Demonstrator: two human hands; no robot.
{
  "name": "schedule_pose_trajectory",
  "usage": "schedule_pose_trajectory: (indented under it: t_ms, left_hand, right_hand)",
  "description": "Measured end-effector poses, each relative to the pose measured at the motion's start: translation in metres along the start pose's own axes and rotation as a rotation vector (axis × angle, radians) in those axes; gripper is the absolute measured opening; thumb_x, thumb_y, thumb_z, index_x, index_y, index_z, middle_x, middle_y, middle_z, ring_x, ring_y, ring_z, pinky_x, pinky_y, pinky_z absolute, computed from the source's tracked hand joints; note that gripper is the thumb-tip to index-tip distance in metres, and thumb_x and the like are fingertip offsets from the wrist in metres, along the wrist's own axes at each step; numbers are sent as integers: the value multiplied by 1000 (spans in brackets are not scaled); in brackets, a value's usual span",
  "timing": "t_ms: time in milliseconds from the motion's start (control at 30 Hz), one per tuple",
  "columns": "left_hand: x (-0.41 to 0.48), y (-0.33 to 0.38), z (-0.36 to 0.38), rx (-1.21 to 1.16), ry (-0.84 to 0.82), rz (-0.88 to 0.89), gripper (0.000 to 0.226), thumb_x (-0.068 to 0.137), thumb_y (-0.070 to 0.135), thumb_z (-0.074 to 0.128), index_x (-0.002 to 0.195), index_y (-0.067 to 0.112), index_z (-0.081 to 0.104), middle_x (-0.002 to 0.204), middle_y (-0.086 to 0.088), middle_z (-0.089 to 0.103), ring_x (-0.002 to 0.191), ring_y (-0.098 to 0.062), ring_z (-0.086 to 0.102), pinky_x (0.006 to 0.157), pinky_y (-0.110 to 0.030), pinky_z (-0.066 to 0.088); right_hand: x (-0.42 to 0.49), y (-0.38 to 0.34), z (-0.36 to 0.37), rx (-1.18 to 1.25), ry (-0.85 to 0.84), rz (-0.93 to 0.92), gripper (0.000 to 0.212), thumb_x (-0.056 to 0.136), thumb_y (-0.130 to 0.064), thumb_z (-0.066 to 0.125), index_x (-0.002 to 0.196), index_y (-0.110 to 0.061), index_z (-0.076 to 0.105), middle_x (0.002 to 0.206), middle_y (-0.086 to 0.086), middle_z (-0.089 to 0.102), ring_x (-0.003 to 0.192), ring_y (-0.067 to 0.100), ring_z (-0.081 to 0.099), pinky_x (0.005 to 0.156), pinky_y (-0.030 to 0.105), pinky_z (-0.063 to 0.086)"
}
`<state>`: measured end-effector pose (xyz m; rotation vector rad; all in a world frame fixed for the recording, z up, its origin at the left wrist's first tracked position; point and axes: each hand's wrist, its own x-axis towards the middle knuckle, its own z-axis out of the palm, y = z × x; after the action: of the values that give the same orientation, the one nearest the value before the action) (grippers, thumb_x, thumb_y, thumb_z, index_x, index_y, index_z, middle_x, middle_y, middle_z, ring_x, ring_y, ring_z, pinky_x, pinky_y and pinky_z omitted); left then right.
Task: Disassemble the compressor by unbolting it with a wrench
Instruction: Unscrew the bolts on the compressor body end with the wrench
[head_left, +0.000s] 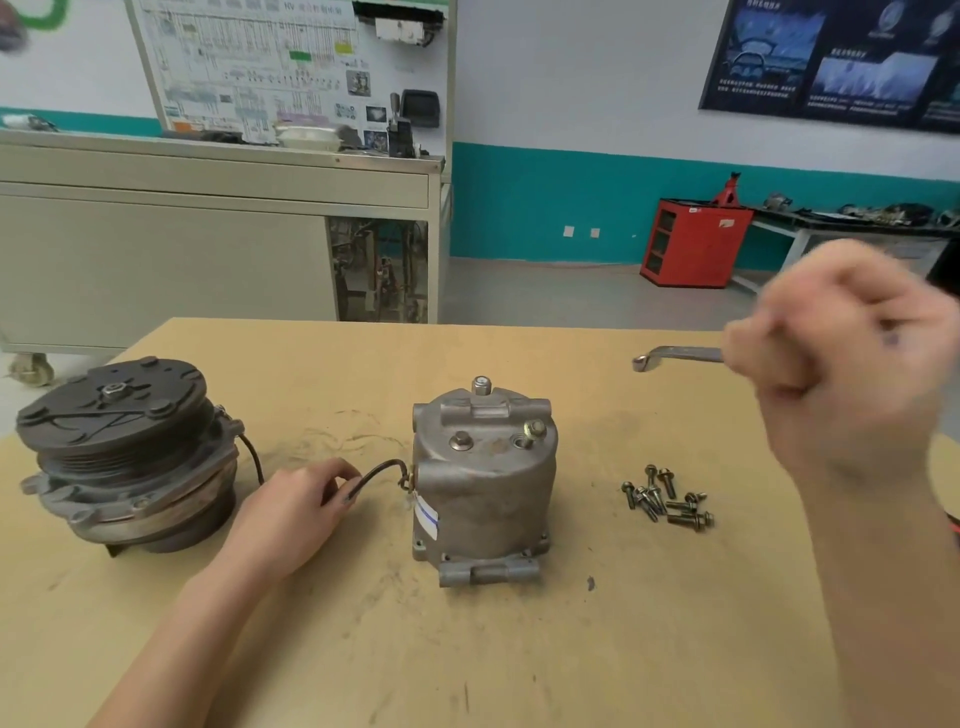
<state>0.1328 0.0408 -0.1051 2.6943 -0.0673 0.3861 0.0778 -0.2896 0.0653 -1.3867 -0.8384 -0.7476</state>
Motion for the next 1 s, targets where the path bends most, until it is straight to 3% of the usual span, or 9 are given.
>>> schedule_pose_trajectory:
  t_ms: [200,467,500,533,567,600,700,833,1000]
  left_hand:
    - [0,2,-3,6,-12,-6,16,97,41,53,105,33,64,73,19,57,72,-11,58,63,-31,51]
    - [-34,39,-33,-163,247,10,5,88,11,68,91,15,68,68,6,64,73,-20,60,59,-25,46]
    - [-51,51,-33,-227,223,-8,68,68,81,54,82,15,64,64,10,64,75,-17,60,59,-13,46]
    - [-84,62,-28,-296,95,6,119,1,97,17,79,20,63,64,14,65,79,-12,60,58,-2,42]
    - [-117,66,-8,-366,-122,13,56,61,78,49,86,29,63,77,20,68,84,0,61,67,4,40]
    - [-158,72,15,-350,-136,177,37,76,66,49,97,39,63,94,28,66,92,15,57,77,6,37]
    - [-252,75,75,-69,-460,392,32,94,55,37,116,51,60,118,35,59,109,18,54,101,-4,32]
    - [-266,63,117,85,-561,497,40,57,71,68,83,42,77,95,26,71,89,8,67,111,-21,19]
    - [-264,59,140,123,-493,402,60,11,48,91,66,31,77,63,19,66,57,1,65,65,-21,55]
  right_hand:
    - [-65,58,51,-1005,-447,-187,52,79,-56,55,88,-8,72,37,-7,39,30,8,36,29,19,29]
    - [-112,107,57,-1022,-204,-404,42,97,-37,49,116,-3,63,46,-5,48,35,9,41,38,21,32]
    - [-113,106,58,-1019,-187,-391,42,97,-36,48,116,-1,62,47,-5,50,35,8,41,39,20,31]
    - [-114,107,59,-1018,-162,-380,42,97,-34,47,113,0,64,47,-5,51,35,8,41,39,19,29]
    - [-113,107,59,-1013,-149,-366,41,97,-32,47,109,1,67,48,-4,52,34,9,42,39,20,28]
    - [-113,107,60,-1012,-150,-361,40,97,-30,47,107,2,69,48,-3,53,34,10,43,38,20,29]
    - [-116,108,58,-1017,-175,-376,33,92,-23,56,109,3,68,48,-1,55,33,13,46,35,22,35]
    - [-122,103,56,-1048,-177,-364,32,86,-16,60,111,1,68,45,-2,53,33,13,44,34,21,33]
    - [-121,102,54,-1062,-188,-357,33,83,-13,62,112,1,67,44,-2,51,32,14,43,34,21,31]
